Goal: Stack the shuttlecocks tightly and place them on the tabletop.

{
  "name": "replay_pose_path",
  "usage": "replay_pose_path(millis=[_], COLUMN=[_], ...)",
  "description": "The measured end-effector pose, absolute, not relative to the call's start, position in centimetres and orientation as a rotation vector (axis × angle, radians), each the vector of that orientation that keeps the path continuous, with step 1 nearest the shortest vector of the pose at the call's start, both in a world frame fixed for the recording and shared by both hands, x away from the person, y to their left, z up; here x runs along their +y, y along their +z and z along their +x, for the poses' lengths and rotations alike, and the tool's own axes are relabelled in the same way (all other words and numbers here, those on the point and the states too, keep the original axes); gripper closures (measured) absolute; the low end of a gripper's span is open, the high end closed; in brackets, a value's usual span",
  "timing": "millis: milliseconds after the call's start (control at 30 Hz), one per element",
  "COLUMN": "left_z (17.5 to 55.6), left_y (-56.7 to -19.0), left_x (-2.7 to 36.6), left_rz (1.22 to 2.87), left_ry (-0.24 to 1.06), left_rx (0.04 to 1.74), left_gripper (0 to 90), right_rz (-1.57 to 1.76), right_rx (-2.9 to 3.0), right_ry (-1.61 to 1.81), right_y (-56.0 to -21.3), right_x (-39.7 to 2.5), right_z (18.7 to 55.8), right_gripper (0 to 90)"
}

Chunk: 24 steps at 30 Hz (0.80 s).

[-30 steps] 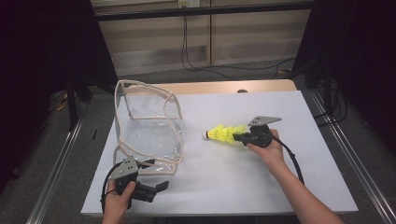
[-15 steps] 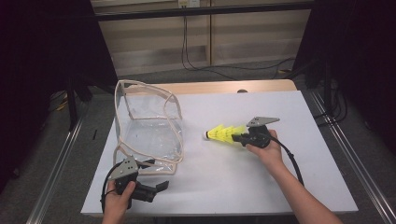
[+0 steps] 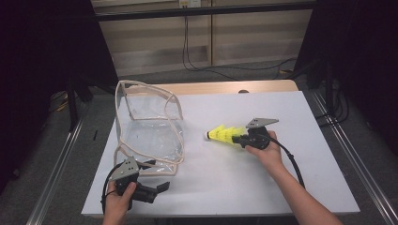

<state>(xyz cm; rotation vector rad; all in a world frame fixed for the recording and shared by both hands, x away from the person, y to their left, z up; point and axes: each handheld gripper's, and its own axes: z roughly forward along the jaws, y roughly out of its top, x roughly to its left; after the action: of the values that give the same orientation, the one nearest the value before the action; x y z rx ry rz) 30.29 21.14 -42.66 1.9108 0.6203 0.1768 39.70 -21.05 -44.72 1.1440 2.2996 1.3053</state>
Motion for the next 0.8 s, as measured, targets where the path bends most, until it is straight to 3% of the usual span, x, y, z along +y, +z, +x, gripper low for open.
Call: replay_pose_path(millis=[800], left_z=[30.29], left_y=[-42.65], left_x=[21.15], left_rz=[1.912], left_ry=[0.178], left_rx=[0.620], left_gripper=[3.0], right_rz=[1.138], right_rx=[2.330], right_ry=[1.283], right_y=[-45.16], right_x=[-20.60], right_z=[39.64], right_gripper=[83.0])
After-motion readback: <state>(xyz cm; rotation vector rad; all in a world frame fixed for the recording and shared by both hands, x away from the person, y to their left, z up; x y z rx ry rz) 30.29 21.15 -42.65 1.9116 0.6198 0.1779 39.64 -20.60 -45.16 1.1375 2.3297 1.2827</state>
